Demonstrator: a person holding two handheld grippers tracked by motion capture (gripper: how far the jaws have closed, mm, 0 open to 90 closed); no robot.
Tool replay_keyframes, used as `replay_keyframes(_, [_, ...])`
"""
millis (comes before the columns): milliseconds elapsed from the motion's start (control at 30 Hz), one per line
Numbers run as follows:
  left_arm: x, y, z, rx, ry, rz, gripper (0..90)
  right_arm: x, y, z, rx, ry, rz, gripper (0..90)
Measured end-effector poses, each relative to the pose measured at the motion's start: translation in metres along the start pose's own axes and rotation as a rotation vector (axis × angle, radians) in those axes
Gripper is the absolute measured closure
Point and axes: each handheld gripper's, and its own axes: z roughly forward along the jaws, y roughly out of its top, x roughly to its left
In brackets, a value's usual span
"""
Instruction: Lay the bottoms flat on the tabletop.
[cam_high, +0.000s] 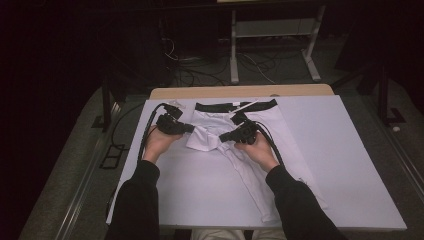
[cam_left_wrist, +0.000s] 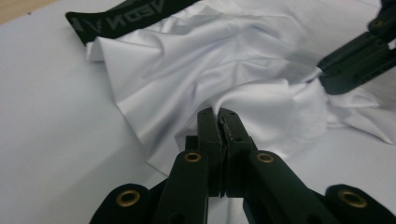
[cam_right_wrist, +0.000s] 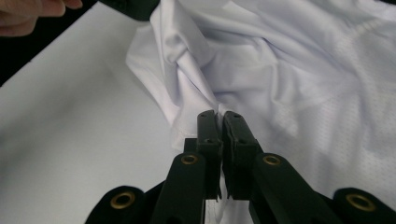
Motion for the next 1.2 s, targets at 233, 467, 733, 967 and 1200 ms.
replay_keyframes(233, [0.014, -0.008, 0.021, 0.000, 0.008, -0.072, 87.6, -0.008, -0.002, 0.008, 0.015, -0.032, 0.013, 85.0])
replay_keyframes(467, [0.014, -0.011, 0.023, 0.020, -0.028, -0.096, 80.5, -0.010, -0.004, 0.012, 0.026, -0.036, 0.021, 85.0])
replay_keyframes(733, [0.021, -0.020, -0.004, 0.002, -0.089, -0.155, 73.6, -0.011, -0.004, 0.015, 0.026, -0.038, 0.030, 85.0])
replay_keyframes(967, [0.024, -0.042, -0.006, 0.024, -0.110, -0.198, 71.9, -0.011, -0.004, 0.015, 0.028, -0.039, 0.033, 85.0])
replay_keyframes(1200, [0.027, -0.057, 0.005, 0.041, -0.158, -0.243, 72.4, -0.011, -0.004, 0.014, 0.028, -0.041, 0.032, 84.8])
